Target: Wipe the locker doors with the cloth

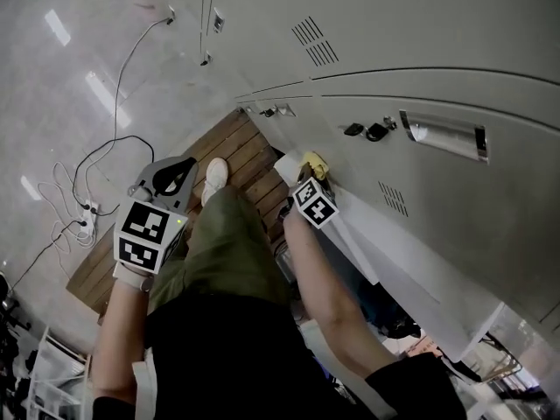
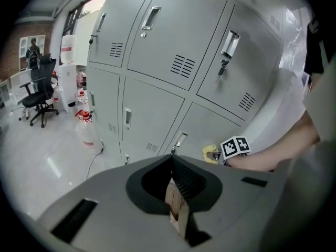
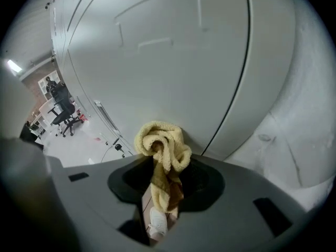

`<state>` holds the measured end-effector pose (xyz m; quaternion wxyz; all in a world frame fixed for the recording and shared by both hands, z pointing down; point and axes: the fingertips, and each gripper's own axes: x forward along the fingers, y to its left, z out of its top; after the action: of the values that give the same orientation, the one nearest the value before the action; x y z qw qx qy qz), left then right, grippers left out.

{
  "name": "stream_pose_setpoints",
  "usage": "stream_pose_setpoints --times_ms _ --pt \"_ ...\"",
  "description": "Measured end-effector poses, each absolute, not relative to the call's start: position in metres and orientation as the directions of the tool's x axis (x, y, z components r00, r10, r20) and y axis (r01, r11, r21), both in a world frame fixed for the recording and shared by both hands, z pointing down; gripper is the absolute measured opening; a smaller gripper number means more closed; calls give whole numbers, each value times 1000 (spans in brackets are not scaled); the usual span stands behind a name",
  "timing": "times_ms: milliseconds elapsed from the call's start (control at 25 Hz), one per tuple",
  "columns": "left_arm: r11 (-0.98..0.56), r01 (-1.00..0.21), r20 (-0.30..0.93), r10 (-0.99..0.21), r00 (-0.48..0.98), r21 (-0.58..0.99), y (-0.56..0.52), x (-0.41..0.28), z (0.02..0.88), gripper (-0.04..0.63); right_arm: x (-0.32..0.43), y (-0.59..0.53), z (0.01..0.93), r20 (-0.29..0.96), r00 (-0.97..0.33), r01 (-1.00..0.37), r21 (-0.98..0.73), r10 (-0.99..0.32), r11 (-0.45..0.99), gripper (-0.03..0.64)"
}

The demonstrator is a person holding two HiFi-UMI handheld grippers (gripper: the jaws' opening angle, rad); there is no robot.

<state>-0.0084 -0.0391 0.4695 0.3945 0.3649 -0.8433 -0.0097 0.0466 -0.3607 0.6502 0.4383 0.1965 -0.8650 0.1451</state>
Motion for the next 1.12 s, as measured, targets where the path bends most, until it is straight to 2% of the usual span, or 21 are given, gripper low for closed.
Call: stream_pose_setpoints --times_ms 600,1120 --pt "762 -568 712 -583 -393 310 -10 -8 526 9 53 -366 752 865 -423 -553 -10 -270 833 141" --pt "768 -568 746 -557 -365 296 2 -12 562 9 49 -365 814 887 -374 -528 38 -272 848 141"
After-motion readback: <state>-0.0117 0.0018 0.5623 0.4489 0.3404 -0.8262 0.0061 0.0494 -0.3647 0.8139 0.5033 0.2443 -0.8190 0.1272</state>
